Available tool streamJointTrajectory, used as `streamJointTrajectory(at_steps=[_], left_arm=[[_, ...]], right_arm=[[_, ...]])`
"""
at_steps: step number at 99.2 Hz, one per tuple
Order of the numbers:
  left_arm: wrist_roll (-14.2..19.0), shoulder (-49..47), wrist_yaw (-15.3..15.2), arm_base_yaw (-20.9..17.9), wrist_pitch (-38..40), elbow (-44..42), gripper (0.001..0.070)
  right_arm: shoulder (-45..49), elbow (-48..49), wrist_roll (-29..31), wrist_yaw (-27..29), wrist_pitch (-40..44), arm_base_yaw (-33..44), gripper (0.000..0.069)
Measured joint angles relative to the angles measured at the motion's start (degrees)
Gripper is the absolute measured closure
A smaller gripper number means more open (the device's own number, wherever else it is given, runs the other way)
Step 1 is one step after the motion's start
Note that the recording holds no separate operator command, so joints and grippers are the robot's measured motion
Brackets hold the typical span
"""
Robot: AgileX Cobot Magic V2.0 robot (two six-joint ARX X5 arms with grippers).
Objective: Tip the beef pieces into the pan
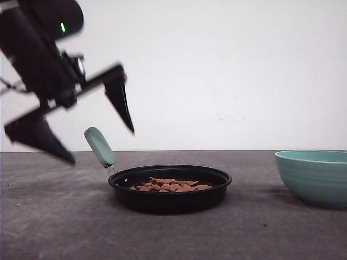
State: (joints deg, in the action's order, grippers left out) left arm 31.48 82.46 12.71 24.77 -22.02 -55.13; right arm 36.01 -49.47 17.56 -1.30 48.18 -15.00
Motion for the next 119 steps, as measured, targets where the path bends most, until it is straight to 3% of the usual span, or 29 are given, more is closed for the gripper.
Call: streamJointTrajectory(at_steps=[15, 19, 36, 40, 45, 60, 78, 119], left_arm=[[-0.6, -10.0, -5.7, 0.0, 1.4, 0.0, 0.0019], [-0.9, -12.7, -7.5, 0.0, 1.9, 0.0, 0.0053], [-3.5, -23.4, -10.0, 0.0, 4.1, 0.1, 0.0542], [-3.7, -25.8, -10.7, 0.0, 4.3, 0.6, 0.0617], [-3.8, -29.0, -11.4, 0.0, 4.3, 2.2, 0.0665], [-3.9, -38.4, -13.6, 0.0, 3.0, 9.1, 0.0696], [-4.0, -45.6, -19.3, 0.0, -1.9, 11.1, 0.0696], [-3.6, -51.9, -19.7, 0.0, -3.5, 11.1, 0.0696]], right_arm=[[-3.3, 0.0, -4.0, 6.7, 0.0, -0.5, 0.0681], [-4.7, 0.0, -4.9, 8.5, 0.0, -0.7, 0.0681], [-12.6, 0.2, -8.6, 11.9, -1.9, -0.7, 0.0681], [-14.9, 0.2, -9.9, 11.9, -2.4, -0.7, 0.0681], [-17.8, 0.3, -11.8, 11.8, -2.6, -0.7, 0.0681], [-24.4, 1.0, -16.2, 11.8, -2.0, -0.7, 0.0681], [-27.1, 1.0, -17.4, 11.8, -1.5, -0.7, 0.0681], [-27.3, 1.1, -17.6, 12.0, -2.1, -0.7, 0.0681]])
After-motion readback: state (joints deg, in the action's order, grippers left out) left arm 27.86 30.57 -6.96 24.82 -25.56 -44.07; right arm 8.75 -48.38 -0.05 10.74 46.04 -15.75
